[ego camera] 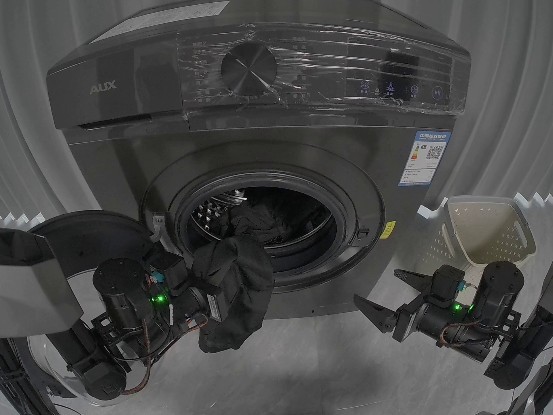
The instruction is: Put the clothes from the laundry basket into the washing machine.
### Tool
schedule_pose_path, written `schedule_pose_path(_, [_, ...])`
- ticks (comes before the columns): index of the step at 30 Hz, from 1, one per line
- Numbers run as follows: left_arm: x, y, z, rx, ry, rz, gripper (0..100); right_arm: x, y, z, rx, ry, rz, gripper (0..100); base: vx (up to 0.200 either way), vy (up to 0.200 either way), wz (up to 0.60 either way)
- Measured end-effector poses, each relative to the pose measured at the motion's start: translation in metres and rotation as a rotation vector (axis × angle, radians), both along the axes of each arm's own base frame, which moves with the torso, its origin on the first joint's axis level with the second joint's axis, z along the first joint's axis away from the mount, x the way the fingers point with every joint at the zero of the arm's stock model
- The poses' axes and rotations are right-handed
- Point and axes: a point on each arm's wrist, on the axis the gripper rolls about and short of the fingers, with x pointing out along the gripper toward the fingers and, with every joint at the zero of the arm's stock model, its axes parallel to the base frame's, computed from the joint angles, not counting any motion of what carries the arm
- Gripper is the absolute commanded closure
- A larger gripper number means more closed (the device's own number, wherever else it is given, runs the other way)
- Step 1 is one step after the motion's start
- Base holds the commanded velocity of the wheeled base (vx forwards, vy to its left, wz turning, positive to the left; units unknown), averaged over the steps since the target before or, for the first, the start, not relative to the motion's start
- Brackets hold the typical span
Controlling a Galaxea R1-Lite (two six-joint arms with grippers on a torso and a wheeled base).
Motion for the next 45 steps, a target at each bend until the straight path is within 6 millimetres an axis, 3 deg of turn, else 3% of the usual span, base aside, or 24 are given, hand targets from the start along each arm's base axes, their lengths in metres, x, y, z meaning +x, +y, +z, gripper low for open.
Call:
schedule_pose_path(10, [-0.006, -0.009, -0.002, -0.001, 0.01, -0.011, 100, -0.001, 0.001, 0.0, 0.0, -0.002, 0.004, 0, 0.0, 0.0, 0.0])
schedule_pose_path(14, [-0.011, -0.021, -0.001, -0.011, 0.005, -0.056, 100, -0.001, 0.002, 0.001, 0.002, -0.007, 0.004, 0, 0.0, 0.0, 0.0])
schedule_pose_path(19, [-0.003, -0.032, -0.006, -0.036, 0.014, -0.091, 100, -0.002, 0.002, 0.003, 0.005, -0.013, 0.005, 0, 0.0, 0.0, 0.0])
schedule_pose_path(25, [0.021, -0.043, -0.015, -0.06, 0.012, -0.114, 100, -0.003, 0.004, 0.003, 0.006, -0.013, 0.015, 0, 0.0, 0.0, 0.0])
schedule_pose_path(37, [0.097, -0.064, -0.03, -0.129, -0.083, -0.036, 100, -0.005, 0.005, 0.003, 0.005, -0.01, 0.024, 0, 0.0, 0.0, 0.0])
schedule_pose_path(45, [0.135, -0.074, -0.045, -0.127, -0.084, 0.006, 100, -0.005, 0.006, 0.002, 0.005, -0.01, 0.026, 0, 0.0, 0.0, 0.0])
